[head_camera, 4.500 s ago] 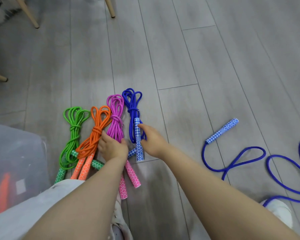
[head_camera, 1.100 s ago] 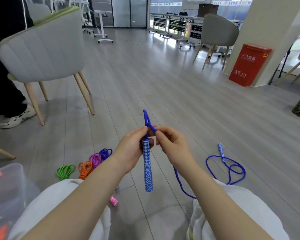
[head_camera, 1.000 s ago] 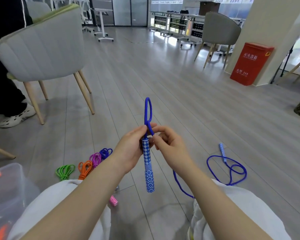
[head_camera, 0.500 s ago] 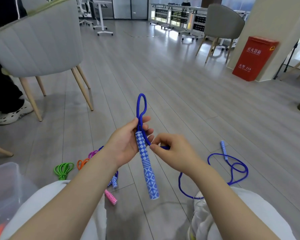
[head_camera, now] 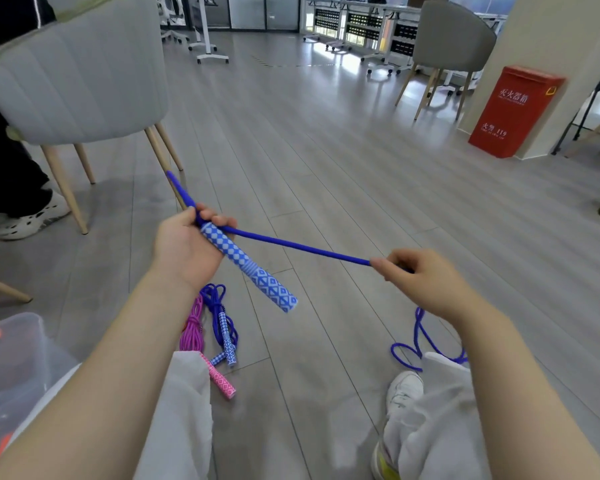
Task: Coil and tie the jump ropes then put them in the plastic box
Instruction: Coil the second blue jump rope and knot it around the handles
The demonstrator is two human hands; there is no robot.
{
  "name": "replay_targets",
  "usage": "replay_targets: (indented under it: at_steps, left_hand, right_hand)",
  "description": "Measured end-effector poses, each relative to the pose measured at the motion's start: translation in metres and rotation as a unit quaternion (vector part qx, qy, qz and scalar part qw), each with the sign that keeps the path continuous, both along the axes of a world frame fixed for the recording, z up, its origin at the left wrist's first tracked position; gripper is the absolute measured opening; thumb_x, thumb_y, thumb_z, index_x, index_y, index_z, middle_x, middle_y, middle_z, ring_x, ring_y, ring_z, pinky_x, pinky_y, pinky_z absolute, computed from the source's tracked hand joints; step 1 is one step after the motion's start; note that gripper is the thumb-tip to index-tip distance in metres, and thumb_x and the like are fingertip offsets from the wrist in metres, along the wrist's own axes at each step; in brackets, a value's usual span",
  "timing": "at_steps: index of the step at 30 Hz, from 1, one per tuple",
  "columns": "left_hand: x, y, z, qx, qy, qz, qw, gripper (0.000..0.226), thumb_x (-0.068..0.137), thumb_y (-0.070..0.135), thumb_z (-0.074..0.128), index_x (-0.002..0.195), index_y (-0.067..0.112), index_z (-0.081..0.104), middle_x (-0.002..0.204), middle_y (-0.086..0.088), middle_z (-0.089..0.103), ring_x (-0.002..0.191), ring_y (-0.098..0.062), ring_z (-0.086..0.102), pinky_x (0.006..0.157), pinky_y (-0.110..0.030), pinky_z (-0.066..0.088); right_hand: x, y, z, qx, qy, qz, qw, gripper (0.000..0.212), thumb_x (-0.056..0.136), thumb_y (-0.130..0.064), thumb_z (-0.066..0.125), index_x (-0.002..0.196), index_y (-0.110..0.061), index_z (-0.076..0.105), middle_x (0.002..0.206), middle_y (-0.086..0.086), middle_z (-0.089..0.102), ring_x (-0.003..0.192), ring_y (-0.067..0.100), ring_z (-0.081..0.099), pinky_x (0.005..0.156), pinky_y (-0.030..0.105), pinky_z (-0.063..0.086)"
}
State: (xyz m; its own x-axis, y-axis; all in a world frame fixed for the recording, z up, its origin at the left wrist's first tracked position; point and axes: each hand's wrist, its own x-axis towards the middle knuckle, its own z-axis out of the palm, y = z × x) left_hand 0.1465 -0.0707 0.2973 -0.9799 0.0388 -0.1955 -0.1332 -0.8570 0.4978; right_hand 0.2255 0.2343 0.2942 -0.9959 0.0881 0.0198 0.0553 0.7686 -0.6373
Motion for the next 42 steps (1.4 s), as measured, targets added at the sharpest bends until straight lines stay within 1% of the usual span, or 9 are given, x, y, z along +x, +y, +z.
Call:
replay_targets:
  at_steps: [4,6,12,22,26,31,34,38,42]
  left_hand:
    - [-0.004,-0.007,-0.003,-0.067,-0.009,0.053,0.996,0.030,0.104,0.015,0.031,0.079,0.013,0.047,0.056,0.003,0.049,0.054,-0.014,0.048,0.071,-0.030,0.049]
    - [-0.002,0.001,-0.005,-0.155,0.010,0.043,0.987,0.029,0.103,0.013,0.033,0.080,0.011,0.050,0.056,0.003,0.051,0.052,-0.013,0.050,0.066,-0.029,0.050]
    - [0.021,0.033,-0.010,-0.422,0.068,-0.069,0.901,0.025,0.102,0.014,0.040,0.088,0.011,0.061,0.074,0.000,0.062,0.066,-0.014,0.055,0.074,-0.028,0.052]
    - [0.044,0.065,-0.010,-0.559,0.138,-0.236,0.783,0.029,0.105,0.022,0.035,0.108,0.017,0.063,0.094,0.008,0.075,0.084,-0.010,0.062,0.090,-0.033,0.052]
    - [0.046,0.068,-0.013,-0.534,0.131,-0.270,0.790,0.029,0.105,0.019,0.034,0.114,0.018,0.061,0.100,0.003,0.075,0.098,-0.015,0.068,0.094,-0.035,0.051]
    - [0.048,0.073,-0.019,-0.460,0.108,-0.307,0.826,0.027,0.104,0.013,0.034,0.113,0.010,0.060,0.099,-0.005,0.075,0.099,-0.021,0.070,0.092,-0.038,0.051]
    - [0.050,0.077,-0.022,-0.380,0.101,-0.333,0.857,0.027,0.104,0.012,0.033,0.111,0.006,0.058,0.091,-0.007,0.070,0.096,-0.024,0.068,0.084,-0.036,0.049]
    - [0.049,0.078,-0.021,-0.304,0.083,-0.347,0.883,0.030,0.105,0.023,0.031,0.104,0.006,0.057,0.073,-0.003,0.053,0.082,-0.024,0.059,0.085,-0.037,0.045]
    - [0.049,0.079,-0.026,-0.344,0.083,-0.342,0.870,0.034,0.105,0.031,0.034,0.096,0.008,0.057,0.065,0.001,0.041,0.068,-0.018,0.048,0.079,-0.033,0.044]
  right_hand:
    - [0.005,0.016,0.004,-0.013,-0.012,-0.042,0.999,0.036,0.094,-0.044,0.054,0.075,-0.014,0.064,0.049,-0.009,0.039,0.050,0.012,0.036,0.053,0.028,0.030]
    - [0.007,0.012,0.004,-0.033,-0.031,-0.025,0.999,0.027,0.095,-0.031,0.051,0.077,-0.017,0.065,0.057,-0.003,0.042,0.055,0.014,0.039,0.055,0.028,0.032]
    - [0.006,-0.031,-0.003,-0.085,-0.023,0.068,0.994,0.020,0.096,-0.025,0.051,0.081,-0.023,0.065,0.052,-0.016,0.044,0.050,0.002,0.038,0.051,0.014,0.033]
    - [-0.005,-0.073,-0.011,-0.109,0.100,0.061,0.987,0.016,0.099,-0.028,0.050,0.093,-0.023,0.065,0.072,-0.017,0.061,0.070,0.000,0.054,0.060,0.011,0.043]
    - [-0.009,-0.071,-0.011,-0.129,0.158,0.011,0.979,0.014,0.099,-0.028,0.051,0.093,-0.025,0.063,0.077,-0.010,0.063,0.075,0.005,0.056,0.063,0.018,0.045]
    - [-0.009,-0.069,-0.013,-0.129,0.167,0.002,0.977,0.012,0.098,-0.029,0.052,0.093,-0.026,0.062,0.078,-0.011,0.064,0.077,0.006,0.057,0.065,0.019,0.046]
    - [-0.009,-0.067,-0.013,-0.126,0.167,0.002,0.978,0.012,0.098,-0.030,0.052,0.092,-0.028,0.061,0.076,-0.010,0.063,0.072,0.006,0.056,0.061,0.018,0.045]
    - [-0.011,-0.061,-0.015,-0.106,0.174,-0.008,0.979,0.015,0.097,-0.034,0.052,0.093,-0.024,0.064,0.076,-0.004,0.064,0.070,0.013,0.056,0.064,0.032,0.048]
    - [-0.012,-0.058,-0.018,-0.069,0.170,0.012,0.983,0.015,0.096,-0.033,0.055,0.087,-0.024,0.063,0.066,-0.007,0.058,0.064,0.009,0.052,0.058,0.026,0.042]
